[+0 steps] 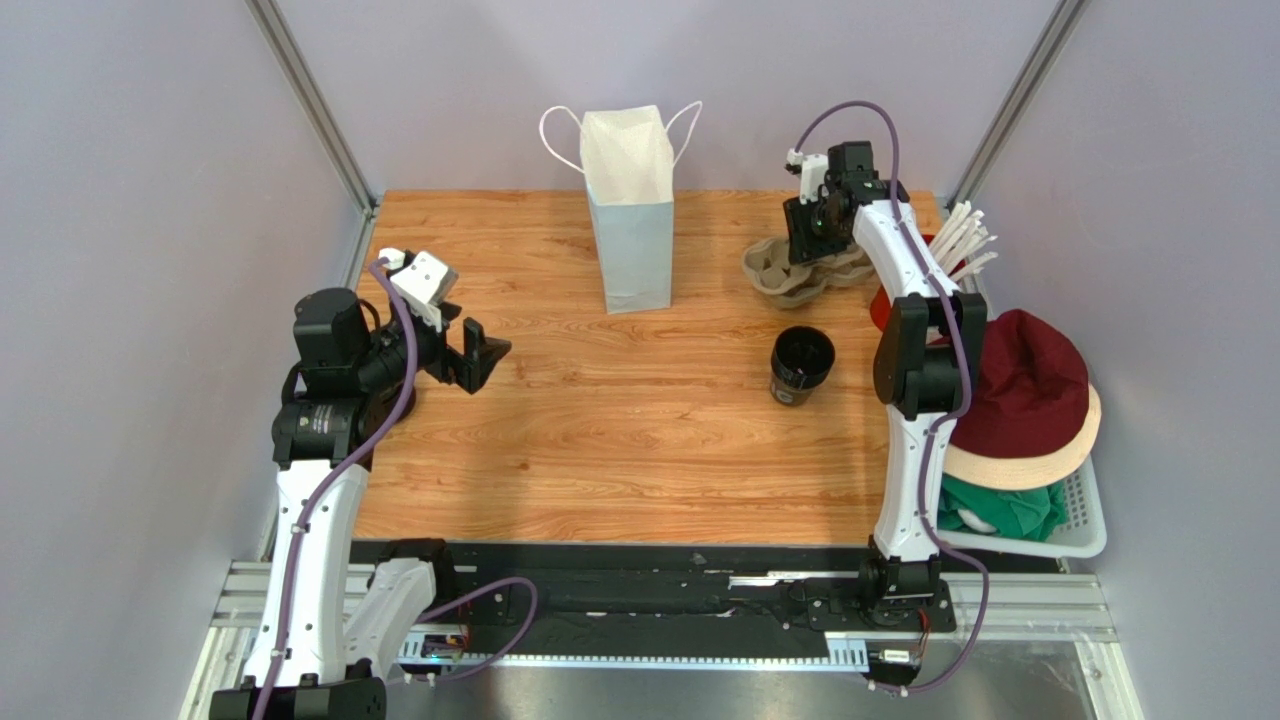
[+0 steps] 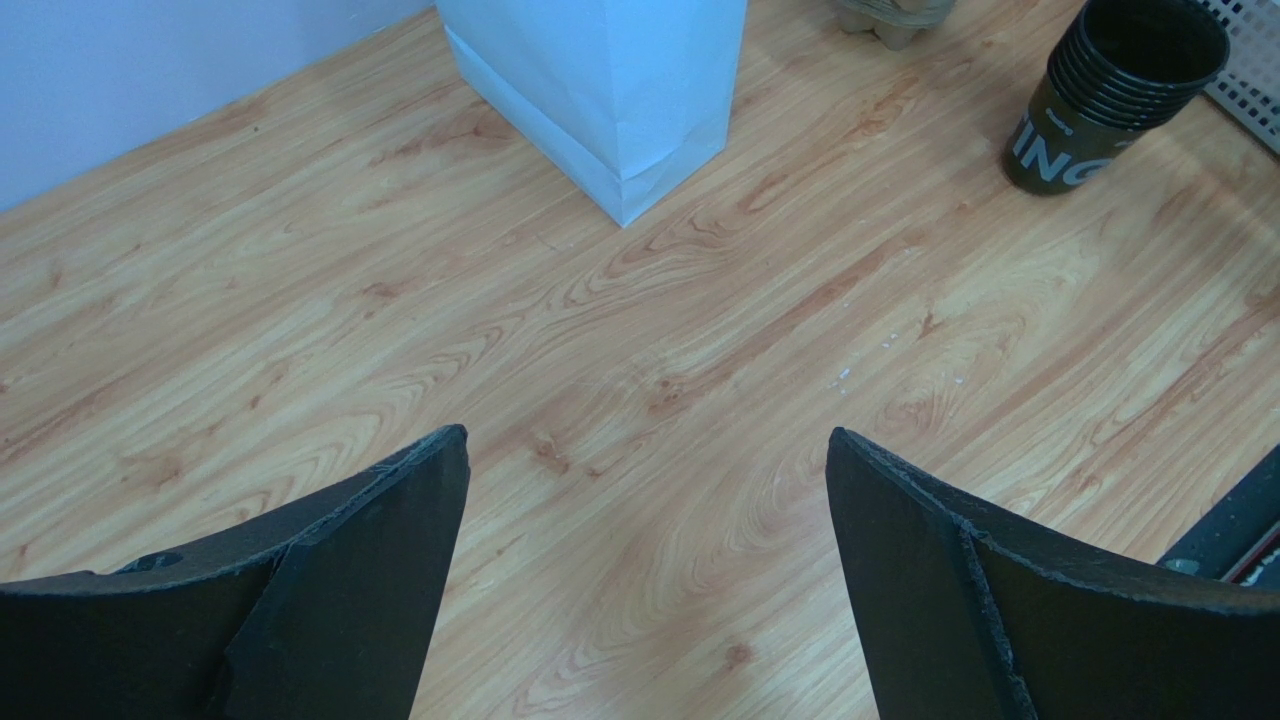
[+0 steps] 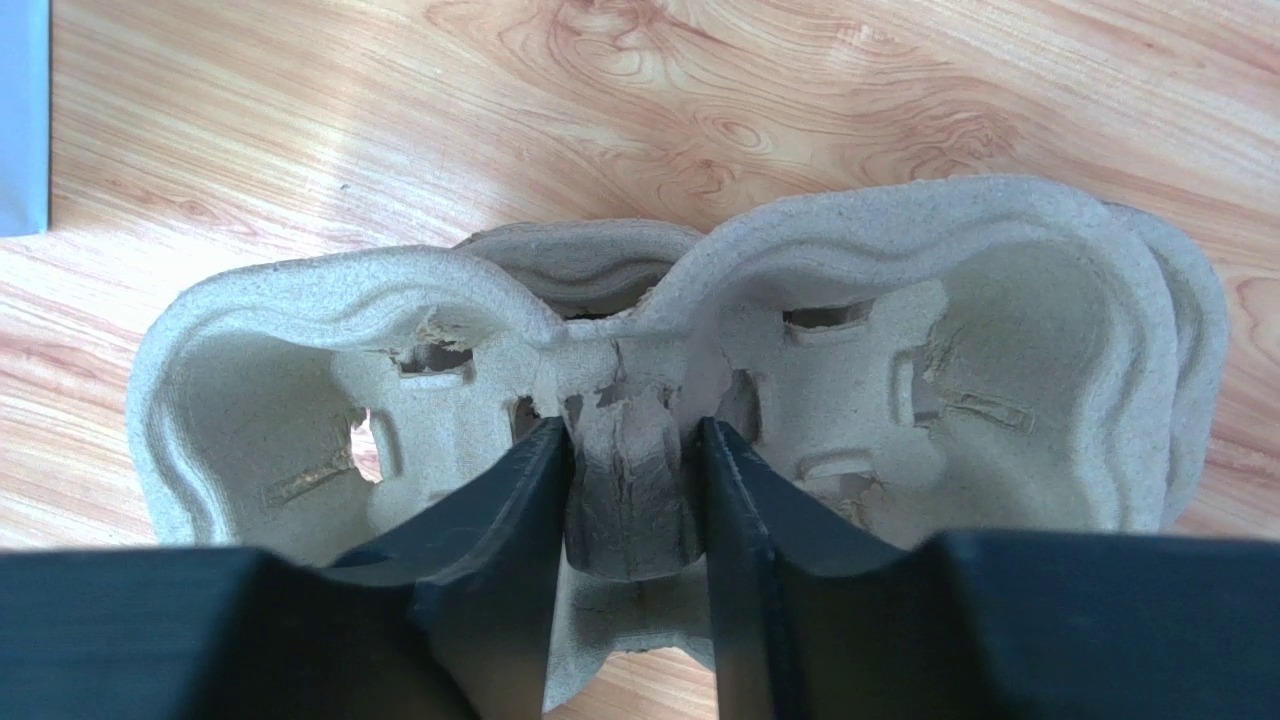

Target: Pack the takeout coffee

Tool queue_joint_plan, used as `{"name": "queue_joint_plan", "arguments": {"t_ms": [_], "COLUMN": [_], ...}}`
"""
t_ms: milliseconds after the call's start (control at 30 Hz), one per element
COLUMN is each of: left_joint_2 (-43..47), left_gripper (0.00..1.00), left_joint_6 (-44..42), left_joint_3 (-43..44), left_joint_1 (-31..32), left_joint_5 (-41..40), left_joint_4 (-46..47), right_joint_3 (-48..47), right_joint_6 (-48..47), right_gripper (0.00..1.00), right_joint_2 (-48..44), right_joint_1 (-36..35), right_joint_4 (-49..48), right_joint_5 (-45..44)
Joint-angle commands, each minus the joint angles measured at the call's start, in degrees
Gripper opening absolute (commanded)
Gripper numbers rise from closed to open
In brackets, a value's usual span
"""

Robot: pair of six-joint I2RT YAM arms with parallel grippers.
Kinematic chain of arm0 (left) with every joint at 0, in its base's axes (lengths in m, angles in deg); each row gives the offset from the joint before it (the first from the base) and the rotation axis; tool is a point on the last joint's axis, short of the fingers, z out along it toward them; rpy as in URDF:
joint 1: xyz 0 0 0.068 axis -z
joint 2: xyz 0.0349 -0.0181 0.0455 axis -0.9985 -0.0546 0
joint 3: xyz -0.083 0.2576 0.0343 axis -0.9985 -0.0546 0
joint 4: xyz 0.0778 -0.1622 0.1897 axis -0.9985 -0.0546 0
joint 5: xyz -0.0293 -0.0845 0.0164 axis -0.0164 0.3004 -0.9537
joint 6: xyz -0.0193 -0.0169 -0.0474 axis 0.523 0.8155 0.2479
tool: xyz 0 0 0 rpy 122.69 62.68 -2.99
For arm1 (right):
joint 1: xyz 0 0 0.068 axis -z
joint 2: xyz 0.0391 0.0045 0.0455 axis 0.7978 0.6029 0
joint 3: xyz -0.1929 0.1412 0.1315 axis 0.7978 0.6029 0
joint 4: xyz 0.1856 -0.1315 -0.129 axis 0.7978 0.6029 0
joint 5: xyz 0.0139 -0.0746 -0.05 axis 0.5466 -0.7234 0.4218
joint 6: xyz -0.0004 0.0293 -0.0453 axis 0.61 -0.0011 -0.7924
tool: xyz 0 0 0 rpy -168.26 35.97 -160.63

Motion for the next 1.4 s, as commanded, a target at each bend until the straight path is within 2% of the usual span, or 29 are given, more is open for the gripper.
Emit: {"name": "queue_joint_plan", "arguments": {"t_ms": [0, 333, 533, 633, 933, 1100, 1367], "left_joint_2": [0.22, -0.65, -6.01, -10.57, -27.71, -41.24, -64.16], "left_gripper": [0.97, 0.97, 0.97, 0.97, 0.97, 0.96, 0.95], "left_joint_6": [-0.62, -0.35, -2.11, -1.06, 9.74, 14.05, 22.40], "left_joint_3": [0.53, 1.93, 10.45, 18.08, 36.19, 45.86, 70.03], "left_joint_1": [-0.27, -0.27, -0.18, -0.27, 1.40, 2.46, 5.71], "left_joint_5": [0.94, 0.32, -0.56, -1.70, -4.86, -6.10, -4.78], "left_joint_4": [1.37, 0.84, -2.93, -3.99, -2.41, -1.89, -3.55], "right_joint_3": [-2.40, -2.66, -3.80, -4.42, -4.33, -5.64, -6.62], "right_joint_6": [-0.57, -0.31, -0.31, 0.04, 3.46, 2.15, 1.01], "right_gripper": [0.35, 0.32, 0.33, 0.33, 0.34, 0.34, 0.35], "right_joint_2": [-0.84, -6.82, -13.93, -18.05, -29.75, -35.02, -39.78], "right_joint_1": [0.04, 0.04, 0.04, 0.04, -0.23, -3.03, -5.41], "right_joint_4": [-0.88, -0.44, 0.08, 0.70, -0.09, 0.43, 1.40], "right_joint_5": [0.22, 1.19, 2.51, 3.65, 9.89, 10.60, 9.37]}}
